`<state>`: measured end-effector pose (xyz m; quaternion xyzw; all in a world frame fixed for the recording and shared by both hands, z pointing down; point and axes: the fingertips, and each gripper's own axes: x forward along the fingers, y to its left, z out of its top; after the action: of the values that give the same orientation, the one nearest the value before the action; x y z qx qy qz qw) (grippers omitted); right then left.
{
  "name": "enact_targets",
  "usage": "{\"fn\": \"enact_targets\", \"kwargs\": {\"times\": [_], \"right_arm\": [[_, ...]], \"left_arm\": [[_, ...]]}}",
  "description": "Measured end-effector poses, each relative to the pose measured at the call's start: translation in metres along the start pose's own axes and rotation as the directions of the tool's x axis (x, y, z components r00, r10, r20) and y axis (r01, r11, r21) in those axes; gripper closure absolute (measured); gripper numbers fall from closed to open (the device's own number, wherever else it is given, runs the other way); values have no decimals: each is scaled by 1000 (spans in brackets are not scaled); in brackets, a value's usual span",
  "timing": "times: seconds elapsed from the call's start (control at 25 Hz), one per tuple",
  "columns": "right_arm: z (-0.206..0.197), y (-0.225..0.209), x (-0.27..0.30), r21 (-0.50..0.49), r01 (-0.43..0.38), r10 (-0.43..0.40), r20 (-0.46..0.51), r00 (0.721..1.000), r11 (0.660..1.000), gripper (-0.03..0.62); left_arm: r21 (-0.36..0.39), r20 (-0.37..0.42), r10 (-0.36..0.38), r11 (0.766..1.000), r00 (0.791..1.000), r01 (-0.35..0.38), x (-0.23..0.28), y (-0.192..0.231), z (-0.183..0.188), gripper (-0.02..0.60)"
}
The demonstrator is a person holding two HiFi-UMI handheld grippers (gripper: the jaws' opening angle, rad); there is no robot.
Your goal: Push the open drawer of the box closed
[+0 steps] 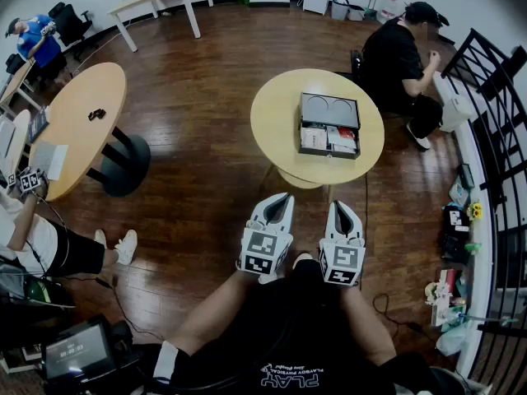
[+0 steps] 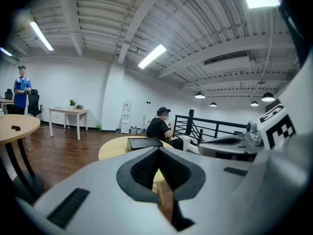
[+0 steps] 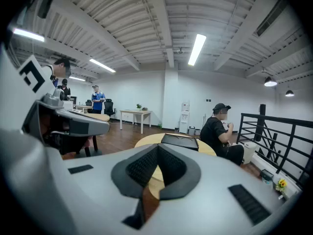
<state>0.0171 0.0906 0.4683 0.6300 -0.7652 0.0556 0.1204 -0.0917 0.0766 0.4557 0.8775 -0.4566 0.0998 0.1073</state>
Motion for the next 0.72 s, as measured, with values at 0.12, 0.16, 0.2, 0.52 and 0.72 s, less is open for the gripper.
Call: {"fn": "enact_targets", "kwargs": {"times": [0.12, 0.16, 0.2, 0.52, 0.72], "right_arm": [[-6, -22, -6, -12, 20, -21, -37, 999, 1000, 589], [-7, -27, -7, -15, 25, -25, -45, 999, 1000, 589], [-7, -31, -5, -16, 26, -27, -50, 998, 1000, 589], [-14, -67, 48, -20, 8, -10, -98, 995, 1000, 589], [-19, -87, 83, 15, 8, -6, -100, 995, 1000, 589]], "left_arm": [[-45, -12, 8, 999, 1000, -8, 14, -10, -9, 584], [-58, -22, 5, 998, 1000, -7, 18, -12, -12, 584], [-65, -33, 4, 998, 999, -6, 23, -13, -14, 584], [4, -53, 39, 999, 998, -39, 80, -2, -4, 584], [3, -97, 75, 997, 992, -75, 119, 12, -8, 584]]}}
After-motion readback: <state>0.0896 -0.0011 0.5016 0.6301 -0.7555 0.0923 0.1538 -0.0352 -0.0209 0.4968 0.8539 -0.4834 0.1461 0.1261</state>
